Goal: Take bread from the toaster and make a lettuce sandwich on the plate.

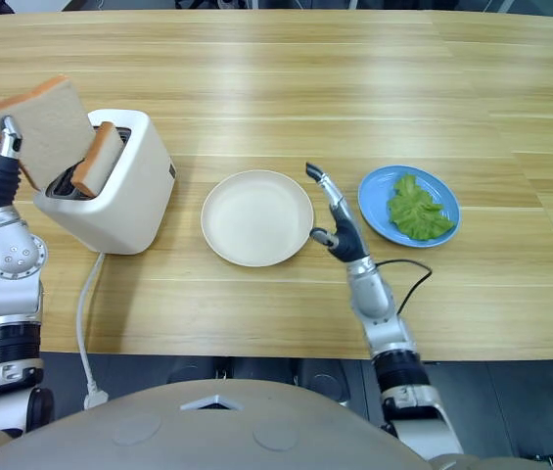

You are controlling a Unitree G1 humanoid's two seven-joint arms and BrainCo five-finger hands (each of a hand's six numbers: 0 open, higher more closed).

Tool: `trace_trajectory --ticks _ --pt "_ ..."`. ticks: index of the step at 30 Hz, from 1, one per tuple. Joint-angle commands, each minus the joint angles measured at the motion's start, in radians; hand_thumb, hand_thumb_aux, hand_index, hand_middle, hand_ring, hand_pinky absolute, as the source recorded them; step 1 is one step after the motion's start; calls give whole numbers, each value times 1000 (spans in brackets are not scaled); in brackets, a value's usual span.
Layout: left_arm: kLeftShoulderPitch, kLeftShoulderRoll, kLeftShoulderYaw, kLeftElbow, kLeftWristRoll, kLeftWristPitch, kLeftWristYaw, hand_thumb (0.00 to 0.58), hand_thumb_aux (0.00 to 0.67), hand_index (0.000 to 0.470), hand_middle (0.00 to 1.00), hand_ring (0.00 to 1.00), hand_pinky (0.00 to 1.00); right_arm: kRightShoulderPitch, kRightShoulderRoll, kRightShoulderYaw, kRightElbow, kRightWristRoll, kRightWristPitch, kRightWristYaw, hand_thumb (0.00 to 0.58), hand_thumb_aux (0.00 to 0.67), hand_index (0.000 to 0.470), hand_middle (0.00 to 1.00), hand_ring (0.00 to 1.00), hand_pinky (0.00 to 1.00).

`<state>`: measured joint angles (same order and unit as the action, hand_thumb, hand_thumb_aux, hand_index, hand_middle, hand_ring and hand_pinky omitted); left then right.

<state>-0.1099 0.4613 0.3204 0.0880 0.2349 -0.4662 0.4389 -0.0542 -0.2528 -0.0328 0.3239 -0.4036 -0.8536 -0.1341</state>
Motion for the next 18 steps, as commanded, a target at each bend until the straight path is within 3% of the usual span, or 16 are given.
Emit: trace_trajectory --ticks 1,7,10,14,18 --pt "-18 -10 21 -62 -43 -6 -46 580 670 460 1000 1000 1000 -36 -65 -38 -29 -132 103 -82 0 0 0 0 0 0" --pt "-18 -5 67 -248 -60 8 -86 580 670 460 1000 1000 1000 -72 -272 -1 -78 -508 400 -186 0 0 0 0 0 0" --pt "-36 0 75 -403 -84 56 -138 580 670 460 1000 1000 1000 -104 -358 10 -63 -589 550 -177 0 0 0 0 0 0" --pt "-99 -21 -1 -576 -125 159 -222 580 670 460 1000 1000 1000 -173 -441 75 59 -670 700 -125 0 0 0 0 0 0" --pt "-154 -85 -156 -616 -167 238 -311 580 670 460 1000 1000 1000 -230 -486 139 166 -685 774 -99 0 0 0 0 0 0"
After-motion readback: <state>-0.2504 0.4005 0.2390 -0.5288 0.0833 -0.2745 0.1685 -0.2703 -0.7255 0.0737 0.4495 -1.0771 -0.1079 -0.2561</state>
